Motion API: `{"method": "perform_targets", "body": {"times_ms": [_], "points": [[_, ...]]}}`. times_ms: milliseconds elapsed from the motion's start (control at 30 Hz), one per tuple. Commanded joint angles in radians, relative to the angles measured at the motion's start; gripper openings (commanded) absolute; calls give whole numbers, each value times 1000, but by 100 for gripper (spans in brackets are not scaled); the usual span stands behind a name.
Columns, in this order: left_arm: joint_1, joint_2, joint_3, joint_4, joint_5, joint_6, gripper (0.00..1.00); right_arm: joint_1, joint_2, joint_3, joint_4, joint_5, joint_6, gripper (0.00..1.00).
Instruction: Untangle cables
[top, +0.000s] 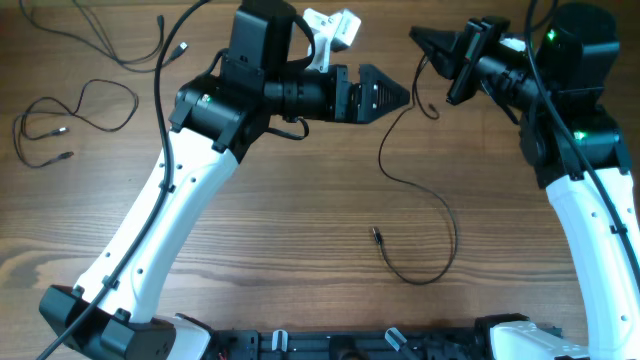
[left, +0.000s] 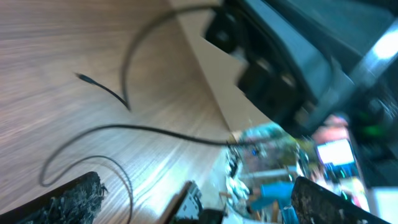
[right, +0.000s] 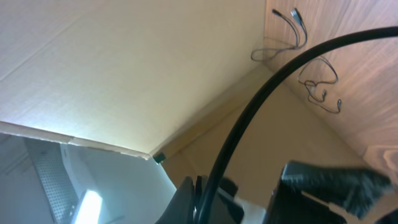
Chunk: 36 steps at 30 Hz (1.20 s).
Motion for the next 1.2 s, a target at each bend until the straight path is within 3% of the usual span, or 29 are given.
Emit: {"method": "perform_targets", "body": {"times_ms": [0, 133, 167, 233, 367, 433, 500, 533, 700, 900, 933, 967, 1100, 1167], "points": [[4, 7, -3, 3, 141, 121, 100, 5, 0, 18, 16, 27, 12, 4], [-44, 7, -3, 4, 108, 234, 100, 5, 0, 18, 35, -11, 55, 4], [-66, 7, -3, 4, -26, 235, 100, 5, 0, 18, 45, -28, 55, 4], [-84, 8, -3, 8, -118, 235, 100, 5, 0, 18, 48, -68, 55, 4], [-113, 13, -3, 76, -133, 234, 100, 5, 0, 18, 47, -79, 56, 4], [-113, 13, -3, 109, -134, 182, 89, 5, 0, 18, 48, -79, 55, 4], [-112, 13, -3, 135, -141, 153, 71, 5, 0, 18, 48, -81, 55, 4], [-113, 13, -3, 140, -141, 151, 70, 5, 0, 18, 48, -86, 55, 4], [-113, 13, -3, 151, -141, 151, 31, 5, 0, 18, 48, -90, 55, 4], [-113, 13, -3, 166, -140, 151, 30, 5, 0, 18, 48, -113, 55, 4], [-113, 13, -3, 168, -140, 150, 11, 5, 0, 18, 48, -113, 55, 4], [-113, 13, -3, 168, -140, 150, 4, 5, 0, 18, 47, -113, 55, 4], [-113, 13, -3, 146, -142, 151, 4, 5, 0, 18, 23, -52, 42, 4], [-109, 13, -3, 107, -173, 137, 4, 1, 0, 18, -43, 28, -40, 4]]}}
